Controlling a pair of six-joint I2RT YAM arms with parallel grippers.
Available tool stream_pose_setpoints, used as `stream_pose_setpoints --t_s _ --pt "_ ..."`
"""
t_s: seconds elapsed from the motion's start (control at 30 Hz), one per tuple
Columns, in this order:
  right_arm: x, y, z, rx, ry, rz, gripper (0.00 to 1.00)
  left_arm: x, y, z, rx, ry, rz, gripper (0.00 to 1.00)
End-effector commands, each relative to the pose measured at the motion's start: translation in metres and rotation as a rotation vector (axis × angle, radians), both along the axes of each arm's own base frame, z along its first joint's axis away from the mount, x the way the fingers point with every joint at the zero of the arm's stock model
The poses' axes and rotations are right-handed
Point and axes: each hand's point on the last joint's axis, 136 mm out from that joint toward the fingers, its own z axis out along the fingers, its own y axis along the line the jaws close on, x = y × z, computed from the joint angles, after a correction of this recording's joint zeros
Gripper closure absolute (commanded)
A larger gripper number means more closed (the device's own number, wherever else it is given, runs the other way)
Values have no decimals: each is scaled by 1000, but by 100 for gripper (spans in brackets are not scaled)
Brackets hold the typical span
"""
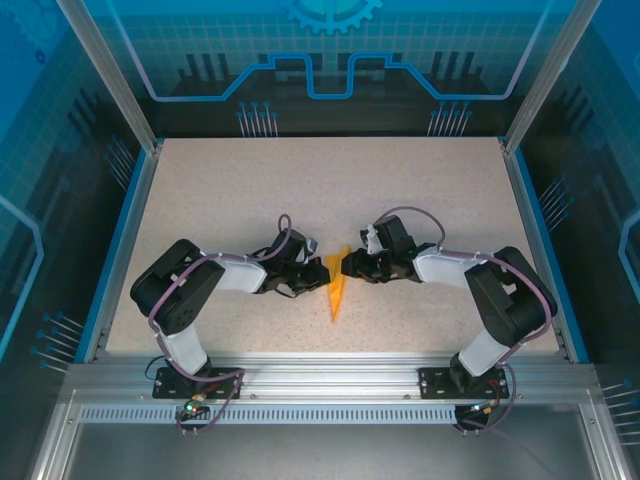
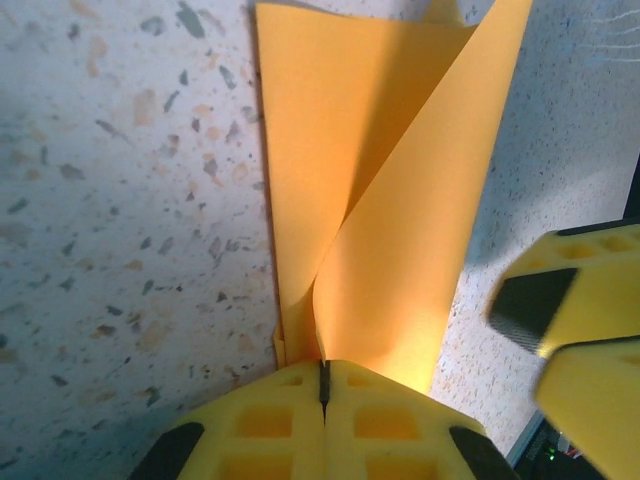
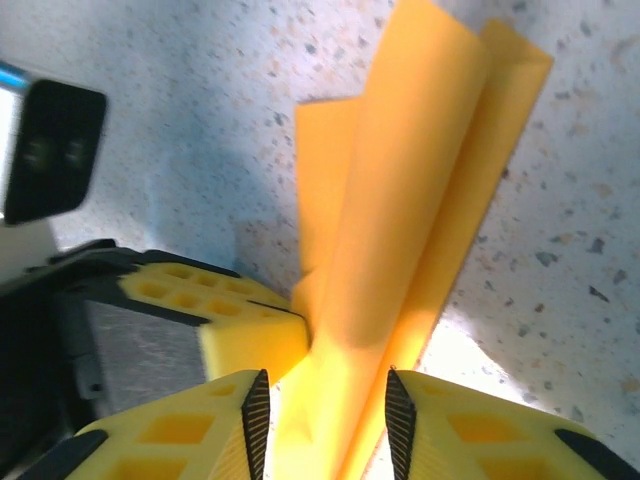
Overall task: Fold a paper plane with a square sheet of paper (fold left side to right side)
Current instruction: Fold the wing for the fifth time at the center of the table.
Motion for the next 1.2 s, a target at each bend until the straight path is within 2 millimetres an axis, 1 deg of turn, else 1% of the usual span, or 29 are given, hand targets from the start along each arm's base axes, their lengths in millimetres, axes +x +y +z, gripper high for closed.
stream_pose_setpoints --t_s 0.0,0.07,0.3,0.33,0.43,0.47,0.77,1.17 --pt "11 11 24 67 -63 25 64 -4 6 -12 25 18 10 98" --pt "15 16 28 75 -71 35 65 -4 6 -13 26 19 10 98" --pt "23 32 21 72 -59 63 66 -4 6 -14 28 21 8 99" --pt "23 34 20 70 -55 68 66 -4 6 -14 28 21 6 99" --pt "19 34 6 48 -24 77 66 -3 6 -15 32 21 7 99" --pt "27 38 13 53 -44 75 66 -3 6 -15 34 22 7 99" --pt "26 31 -5 -11 -22 71 66 -4 10 -21 56 38 16 100" --pt "29 22 -21 -58 -4 62 66 -8 11 -30 68 68 23 100"
